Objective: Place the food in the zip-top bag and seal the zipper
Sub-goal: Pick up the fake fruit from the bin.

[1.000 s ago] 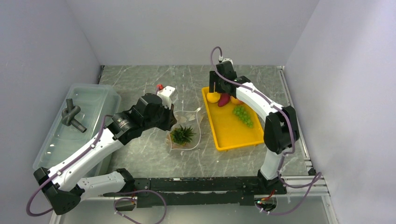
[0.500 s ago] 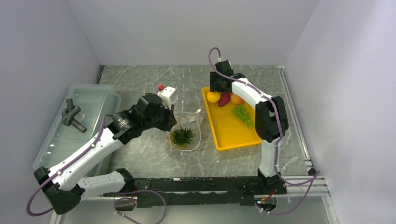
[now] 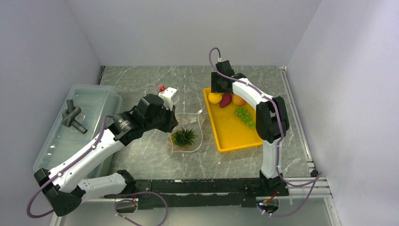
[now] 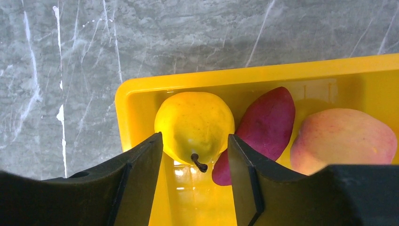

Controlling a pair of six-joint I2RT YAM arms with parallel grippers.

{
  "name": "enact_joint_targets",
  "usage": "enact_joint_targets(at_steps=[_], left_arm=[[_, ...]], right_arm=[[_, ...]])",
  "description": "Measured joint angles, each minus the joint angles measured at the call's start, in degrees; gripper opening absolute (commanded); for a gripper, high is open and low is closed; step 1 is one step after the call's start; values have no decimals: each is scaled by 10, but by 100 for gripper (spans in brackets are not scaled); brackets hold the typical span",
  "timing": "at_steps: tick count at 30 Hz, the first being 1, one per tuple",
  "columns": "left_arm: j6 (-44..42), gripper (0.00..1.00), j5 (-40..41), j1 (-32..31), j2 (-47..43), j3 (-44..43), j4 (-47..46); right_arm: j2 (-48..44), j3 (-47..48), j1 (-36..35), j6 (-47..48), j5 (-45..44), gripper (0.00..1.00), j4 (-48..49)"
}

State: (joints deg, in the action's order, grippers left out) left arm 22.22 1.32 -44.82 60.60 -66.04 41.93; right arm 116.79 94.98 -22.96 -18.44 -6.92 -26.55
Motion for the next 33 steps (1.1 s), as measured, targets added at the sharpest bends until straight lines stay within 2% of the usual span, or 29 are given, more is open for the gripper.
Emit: enact_joint_targets(at_steps=[4,10,17,20,27,33], left_arm=[[0,0,0,0,0,0,0],[2,0,0,0,0,0,0],[2,0,0,0,0,0,0],[2,0,0,0,0,0,0],[2,0,0,0,0,0,0],[10,0,0,0,0,0,0]], right_arm=[[1,0,0,0,0,49,0],[10,0,0,-1,0,46,-2],[15,0,0,-2,2,10,0],[15,0,0,-6,3,0,1],[-12,-23,0,-7,-1,0,-5],[-103,-65,-8,-6,-18,0,-8]])
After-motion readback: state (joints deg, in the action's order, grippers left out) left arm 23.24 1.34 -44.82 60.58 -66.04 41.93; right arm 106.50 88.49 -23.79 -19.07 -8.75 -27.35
